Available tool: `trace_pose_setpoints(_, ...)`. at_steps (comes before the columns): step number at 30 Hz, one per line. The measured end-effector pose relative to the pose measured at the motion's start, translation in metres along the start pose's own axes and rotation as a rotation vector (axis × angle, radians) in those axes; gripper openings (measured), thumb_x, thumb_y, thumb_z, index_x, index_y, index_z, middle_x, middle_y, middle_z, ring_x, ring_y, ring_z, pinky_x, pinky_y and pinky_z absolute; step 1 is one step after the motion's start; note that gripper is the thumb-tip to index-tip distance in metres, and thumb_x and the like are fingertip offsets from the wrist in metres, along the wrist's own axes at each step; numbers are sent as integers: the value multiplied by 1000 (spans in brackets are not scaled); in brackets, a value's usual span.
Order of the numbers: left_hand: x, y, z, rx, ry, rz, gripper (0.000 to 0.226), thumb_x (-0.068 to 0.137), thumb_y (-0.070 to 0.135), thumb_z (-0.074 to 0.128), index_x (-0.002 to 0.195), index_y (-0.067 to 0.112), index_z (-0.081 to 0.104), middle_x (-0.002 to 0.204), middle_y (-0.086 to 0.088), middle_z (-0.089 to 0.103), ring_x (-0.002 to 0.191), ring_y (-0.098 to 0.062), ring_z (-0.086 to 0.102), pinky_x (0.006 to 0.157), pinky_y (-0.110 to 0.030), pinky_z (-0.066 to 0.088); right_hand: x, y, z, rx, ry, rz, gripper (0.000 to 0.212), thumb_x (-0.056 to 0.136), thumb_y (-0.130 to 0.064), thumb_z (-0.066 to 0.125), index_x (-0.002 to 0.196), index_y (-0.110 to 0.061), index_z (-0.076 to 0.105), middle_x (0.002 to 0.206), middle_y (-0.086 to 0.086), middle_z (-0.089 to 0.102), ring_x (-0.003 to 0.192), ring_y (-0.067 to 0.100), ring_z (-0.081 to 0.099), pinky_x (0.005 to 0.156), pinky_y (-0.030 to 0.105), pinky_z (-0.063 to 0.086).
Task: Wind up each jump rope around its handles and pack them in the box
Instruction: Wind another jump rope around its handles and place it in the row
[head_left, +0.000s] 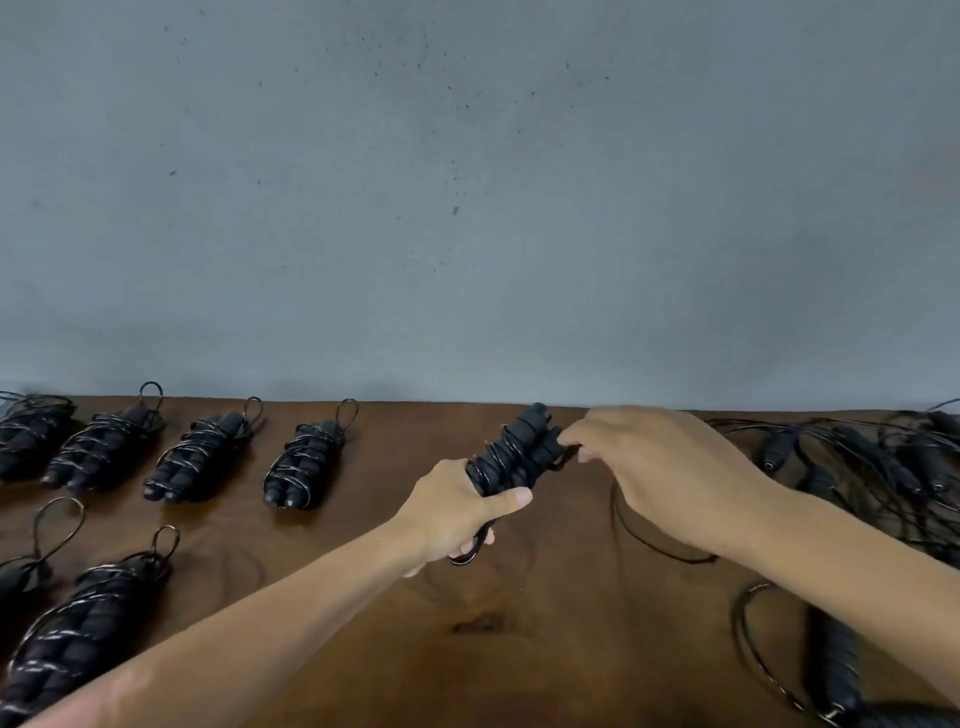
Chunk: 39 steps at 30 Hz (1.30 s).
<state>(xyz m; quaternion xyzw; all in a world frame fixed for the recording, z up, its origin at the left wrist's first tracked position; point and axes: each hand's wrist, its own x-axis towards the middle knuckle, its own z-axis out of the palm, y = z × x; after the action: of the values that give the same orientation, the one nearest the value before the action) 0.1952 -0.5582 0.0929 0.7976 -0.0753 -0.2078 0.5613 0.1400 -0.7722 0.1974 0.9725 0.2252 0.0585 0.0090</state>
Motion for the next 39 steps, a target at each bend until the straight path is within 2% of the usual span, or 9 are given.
trace_pose_setpoints(6, 2, 18, 8, 359, 14, 111, 31, 85, 47, 80, 92, 22, 63, 61, 7, 67, 50, -8, 64, 56, -20, 48, 16, 18, -14, 22, 25, -55, 36, 98, 1, 48, 122, -25, 59, 112, -11, 63, 106, 5, 59, 80, 27, 49)
trace_pose_setpoints(12, -4, 21, 7, 481, -81, 191, 35, 82, 50, 83, 98, 27, 63, 78, 7, 71, 67, -11, 71, 68, -25, 55, 36, 55, -9, 286, 84, 10, 8, 99, -21, 63, 100, -20, 70, 94, -15, 68, 88, 5, 59, 78, 26, 47)
trace_pose_setpoints(18, -14, 22, -1, 275, -206, 257, 20, 87, 33, 82, 95, 27, 64, 69, 3, 69, 51, -14, 54, 55, -22, 45, 33, 61, 3, 697, 156, 118, 11, 91, -23, 74, 99, -24, 81, 94, -21, 74, 93, -2, 66, 81, 10, 45)
trace_pose_setpoints(21, -21, 17, 2, 110, -274, 267, 17, 92, 24, 79, 99, 21, 63, 71, -7, 67, 50, -18, 45, 50, -25, 40, 29, 57, 14, 771, 125, 145, 17, 96, -23, 66, 107, -23, 80, 95, -22, 75, 85, 5, 68, 80, 18, 53)
trace_pose_setpoints(25, -26, 11, 0, -27, -262, 271, 15, 98, 25, 74, 94, 19, 61, 76, -8, 67, 49, -16, 43, 47, -22, 35, 20, 52, 30, 755, 113, 126, 26, 104, -21, 54, 112, -31, 76, 99, -5, 77, 85, 25, 69, 83, 39, 56)
trace_pose_setpoints(28, -29, 5, -4, -149, -235, 261, 26, 95, 37, 73, 99, 14, 61, 79, -12, 67, 50, -17, 42, 47, -21, 33, 15, 49, 36, 693, 132, 141, 39, 107, -18, 48, 115, -52, 65, 91, -2, 74, 64, 14, 58, 78, 38, 53)
trace_pose_setpoints(30, -28, 4, -7, -271, -202, 239, 42, 91, 41, 72, 108, 4, 60, 80, -15, 66, 49, -16, 41, 45, -22, 30, 11, 49, 35, 676, 122, 160, 33, 108, -21, 47, 111, -46, 67, 92, -7, 73, 61, 10, 54, 76, 35, 52)
trace_pose_setpoints(36, -27, 2, -14, -409, -157, 163, 55, 94, 43, 75, 120, -3, 59, 80, -14, 63, 50, -15, 37, 44, -19, 25, 1, 48, 32, 596, 94, 173, 28, 106, -34, 48, 94, -23, 70, 80, 12, 66, 63, 23, 51, 66, 35, 45)
trace_pose_setpoints(39, -25, 2, -16, -462, -121, 97, 50, 89, 44, 72, 115, 2, 62, 79, -13, 62, 51, -14, 37, 43, -17, 26, -3, 43, 28, 576, 121, 181, 24, 105, -30, 51, 103, -17, 72, 83, 0, 70, 57, 8, 48, 64, 29, 43)
